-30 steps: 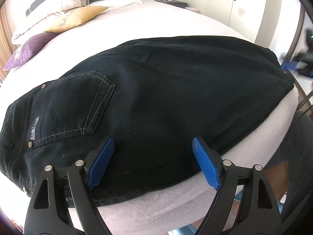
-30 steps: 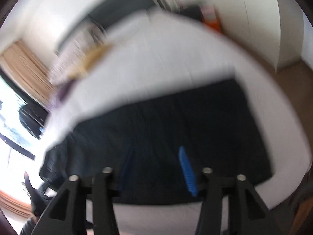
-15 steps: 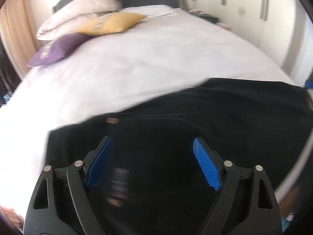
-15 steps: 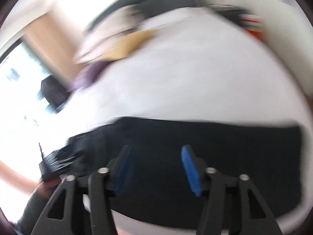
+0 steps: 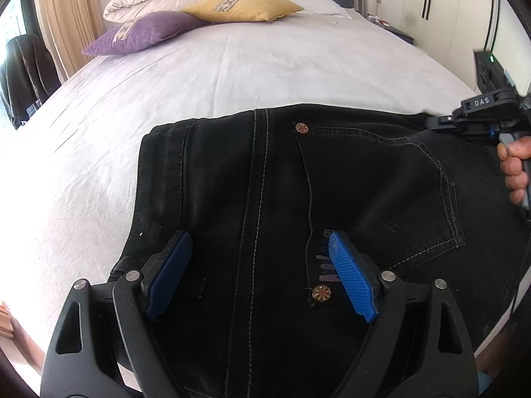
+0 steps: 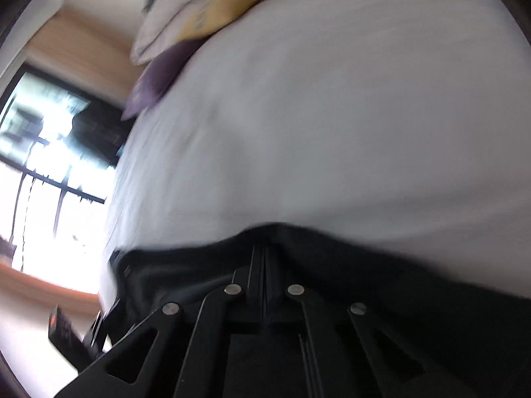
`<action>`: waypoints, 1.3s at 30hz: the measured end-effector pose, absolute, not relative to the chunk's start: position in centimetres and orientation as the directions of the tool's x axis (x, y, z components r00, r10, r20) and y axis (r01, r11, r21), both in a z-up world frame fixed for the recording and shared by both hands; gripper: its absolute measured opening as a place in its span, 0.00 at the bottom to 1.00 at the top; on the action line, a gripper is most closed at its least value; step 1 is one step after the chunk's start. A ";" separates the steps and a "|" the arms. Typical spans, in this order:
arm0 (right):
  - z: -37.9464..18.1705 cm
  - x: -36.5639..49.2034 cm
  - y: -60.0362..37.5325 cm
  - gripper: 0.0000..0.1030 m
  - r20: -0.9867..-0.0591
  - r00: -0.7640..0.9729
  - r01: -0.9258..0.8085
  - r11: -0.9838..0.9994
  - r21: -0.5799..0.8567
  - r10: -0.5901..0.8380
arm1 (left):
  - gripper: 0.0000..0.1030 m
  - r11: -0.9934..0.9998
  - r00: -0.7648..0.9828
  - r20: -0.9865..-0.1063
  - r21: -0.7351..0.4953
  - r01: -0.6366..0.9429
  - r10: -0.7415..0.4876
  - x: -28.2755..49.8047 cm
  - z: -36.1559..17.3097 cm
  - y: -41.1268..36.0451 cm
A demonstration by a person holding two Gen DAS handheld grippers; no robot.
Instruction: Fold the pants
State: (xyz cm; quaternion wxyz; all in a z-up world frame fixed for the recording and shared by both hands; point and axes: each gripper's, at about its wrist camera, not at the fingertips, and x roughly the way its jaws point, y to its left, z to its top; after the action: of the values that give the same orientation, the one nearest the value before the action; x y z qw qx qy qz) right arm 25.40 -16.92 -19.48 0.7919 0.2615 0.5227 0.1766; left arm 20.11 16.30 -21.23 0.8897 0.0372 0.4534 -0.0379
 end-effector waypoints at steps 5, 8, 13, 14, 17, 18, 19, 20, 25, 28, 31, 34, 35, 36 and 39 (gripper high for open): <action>-15.4 22.9 -14.6 0.30 -0.702 0.438 -0.131 0.812 0.569 0.562 | 0.82 0.997 0.609 -0.793 0.034 0.076 -0.019 19.4 -21.6 16.4; -13.7 21.5 -8.4 0.58 -0.650 0.381 -0.316 0.753 0.577 0.658 | 0.82 0.996 0.607 -0.795 0.051 0.069 -0.002 19.6 -21.6 16.1; -17.7 23.2 -6.7 0.35 -0.744 0.300 -0.307 0.799 0.517 0.597 | 0.82 0.996 0.597 -0.802 0.050 0.077 -0.006 20.0 -21.5 15.7; -18.1 23.5 -8.0 0.25 -0.730 0.318 -0.270 0.796 0.542 0.605 | 0.82 0.996 0.596 -0.803 0.050 0.076 -0.006 20.0 -21.5 15.7; -17.5 22.4 -13.4 0.21 -0.740 0.406 -0.143 0.837 0.529 0.537 | 0.83 0.996 0.603 -0.798 0.054 0.071 0.001 20.0 -21.5 15.5; -16.4 21.3 -15.7 0.43 -0.784 0.468 -0.063 0.901 0.430 0.407 | 0.83 0.996 0.605 -0.796 0.057 0.068 0.004 20.0 -21.6 15.5; -15.7 20.0 -17.5 0.54 -0.757 0.514 -0.026 0.889 0.456 0.403 | 0.83 0.996 0.607 -0.794 0.060 0.064 0.009 20.0 -21.7 15.4; -15.0 18.8 -19.0 0.56 -0.704 0.544 -0.018 0.845 0.534 0.456 | 0.83 0.996 0.608 -0.794 0.063 0.059 0.014 20.0 -21.7 15.3; -15.7 13.0 -19.4 0.81 -0.622 0.502 -0.124 0.761 0.636 0.601 | 0.83 0.997 0.600 -0.800 0.063 0.039 0.027 20.3 -21.5 15.0; -18.9 12.2 -22.6 0.41 -0.628 0.497 -0.047 0.741 0.669 0.599 | 0.83 0.997 0.587 -0.809 0.069 0.028 0.039 20.3 -21.1 14.7; -18.7 10.6 -29.1 0.31 -0.650 0.548 0.086 0.737 0.670 0.527 | 0.83 0.997 0.567 -0.822 0.079 0.022 0.052 20.2 -19.9 14.2; -16.2 8.0 -34.2 0.55 -0.731 0.602 0.210 0.819 0.535 0.323 | 0.83 0.997 0.566 -0.824 0.070 0.037 0.036 19.5 -18.7 13.3; -14.9 5.7 -36.9 0.65 -0.745 0.626 0.295 0.815 0.499 0.229 | 0.83 0.996 0.570 -0.821 0.073 0.048 0.033 19.1 -18.2 12.6; -13.9 3.6 -38.9 0.75 -0.731 0.657 0.341 0.791 0.508 0.186 | 0.83 0.995 0.576 -0.817 0.074 0.061 0.025 18.7 -17.8 11.9; -12.0 -3.4 -43.9 0.78 -0.671 0.727 0.401 0.704 0.586 0.144 | 0.83 0.991 0.587 -0.809 0.067 0.116 -0.014 17.5 -17.0 9.1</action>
State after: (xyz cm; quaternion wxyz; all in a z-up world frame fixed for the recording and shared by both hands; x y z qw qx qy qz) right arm -3.38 -43.92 -12.04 0.8493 0.3770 0.3617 -0.0755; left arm 17.51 9.12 -17.01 0.8891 0.0563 0.4528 -0.0365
